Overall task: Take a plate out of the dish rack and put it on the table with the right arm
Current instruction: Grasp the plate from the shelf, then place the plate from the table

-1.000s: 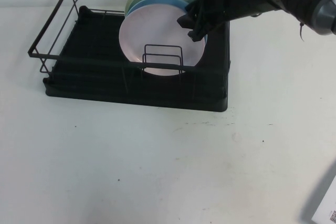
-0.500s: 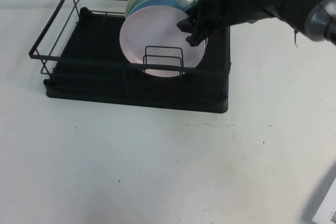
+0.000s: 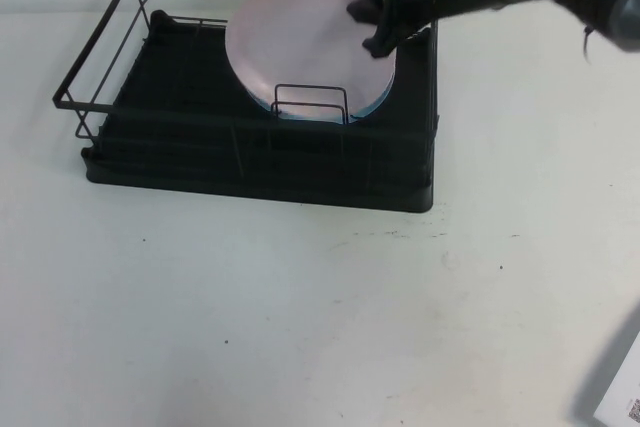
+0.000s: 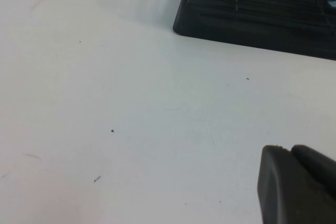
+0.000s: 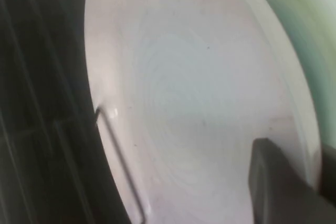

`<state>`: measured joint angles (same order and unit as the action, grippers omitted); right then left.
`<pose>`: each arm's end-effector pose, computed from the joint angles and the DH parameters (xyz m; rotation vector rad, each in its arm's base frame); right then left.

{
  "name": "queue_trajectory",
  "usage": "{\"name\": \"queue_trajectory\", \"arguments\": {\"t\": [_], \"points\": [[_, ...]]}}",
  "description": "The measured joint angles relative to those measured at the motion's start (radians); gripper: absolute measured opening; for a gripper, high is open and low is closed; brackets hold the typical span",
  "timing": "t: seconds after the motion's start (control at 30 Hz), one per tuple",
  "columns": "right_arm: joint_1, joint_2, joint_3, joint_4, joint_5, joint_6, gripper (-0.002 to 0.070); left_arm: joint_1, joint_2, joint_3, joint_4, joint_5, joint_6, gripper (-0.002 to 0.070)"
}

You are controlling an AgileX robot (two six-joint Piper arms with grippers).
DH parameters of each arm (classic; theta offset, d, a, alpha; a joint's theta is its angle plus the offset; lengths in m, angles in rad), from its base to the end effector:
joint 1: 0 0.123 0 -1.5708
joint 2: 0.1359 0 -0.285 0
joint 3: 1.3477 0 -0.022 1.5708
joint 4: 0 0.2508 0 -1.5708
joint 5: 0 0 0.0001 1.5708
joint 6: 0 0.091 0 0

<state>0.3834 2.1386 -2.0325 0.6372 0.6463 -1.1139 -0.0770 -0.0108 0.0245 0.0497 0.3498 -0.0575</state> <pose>0.4583 0.2201 0.3121 -1.1597 1.7567 0.2729 0.0532 -0.0025 0.1740 0.0492 1.8462 -0.0456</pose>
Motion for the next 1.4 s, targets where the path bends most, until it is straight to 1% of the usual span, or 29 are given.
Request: {"name": "queue_trajectory", "arguments": {"t": [0.17, 0.23, 0.33, 0.47, 0.57, 0.67, 0.77, 0.87, 0.93, 1.0, 1.1, 1.23, 1.33, 1.4], "points": [[-0.003, -0.126, 0.000, -0.066, 0.040, 0.102, 0.0062, 0.000, 0.000, 0.000, 0.000, 0.000, 0.000, -0.0004], [-0.003, -0.176, 0.000, -0.087, 0.092, 0.162, 0.0062, 0.000, 0.000, 0.000, 0.000, 0.000, 0.000, -0.0004], [-0.002, -0.253, 0.000, -0.133, 0.168, 0.273, 0.0062, 0.000, 0.000, 0.000, 0.000, 0.000, 0.000, -0.0004], [-0.002, -0.353, 0.000, -0.198, 0.314, 0.472, 0.0062, 0.000, 0.000, 0.000, 0.000, 0.000, 0.000, -0.0004], [-0.002, -0.405, 0.006, -0.217, 0.423, 0.594, 0.0062, 0.000, 0.000, 0.000, 0.000, 0.000, 0.000, -0.0004], [-0.002, -0.457, 0.065, -0.217, 0.465, 0.685, 0.0062, 0.000, 0.000, 0.000, 0.000, 0.000, 0.000, -0.0004], [-0.002, -0.534, 0.198, -0.213, 0.446, 0.733, 0.0062, 0.000, 0.000, 0.000, 0.000, 0.000, 0.000, -0.0004], [-0.002, -0.631, 0.393, -0.178, 0.360, 0.753, 0.0062, 0.000, 0.000, 0.000, 0.000, 0.000, 0.000, -0.0004], [-0.002, -0.697, 0.547, -0.117, 0.282, 0.757, 0.0062, 0.000, 0.000, 0.000, 0.000, 0.000, 0.000, -0.0004], [-0.002, -0.759, 0.694, -0.011, 0.213, 0.759, 0.0062, 0.000, 0.000, 0.000, 0.000, 0.000, 0.000, -0.0004], [-0.002, -0.792, 0.857, 0.156, 0.153, 0.759, 0.0062, 0.000, 0.000, 0.000, 0.000, 0.000, 0.000, -0.0004], [-0.002, -0.754, 0.987, 0.221, 0.085, 0.759, 0.0062, 0.000, 0.000, 0.000, 0.000, 0.000, 0.000, -0.0004], [-0.002, -0.686, 1.015, 0.238, 0.044, 0.754, 0.0062, 0.000, 0.000, 0.000, 0.000, 0.000, 0.000, -0.0004], [-0.002, -0.634, 1.017, 0.270, 0.022, 0.717, 0.0062, 0.000, 0.000, 0.000, 0.000, 0.000, 0.000, -0.0004]]}}
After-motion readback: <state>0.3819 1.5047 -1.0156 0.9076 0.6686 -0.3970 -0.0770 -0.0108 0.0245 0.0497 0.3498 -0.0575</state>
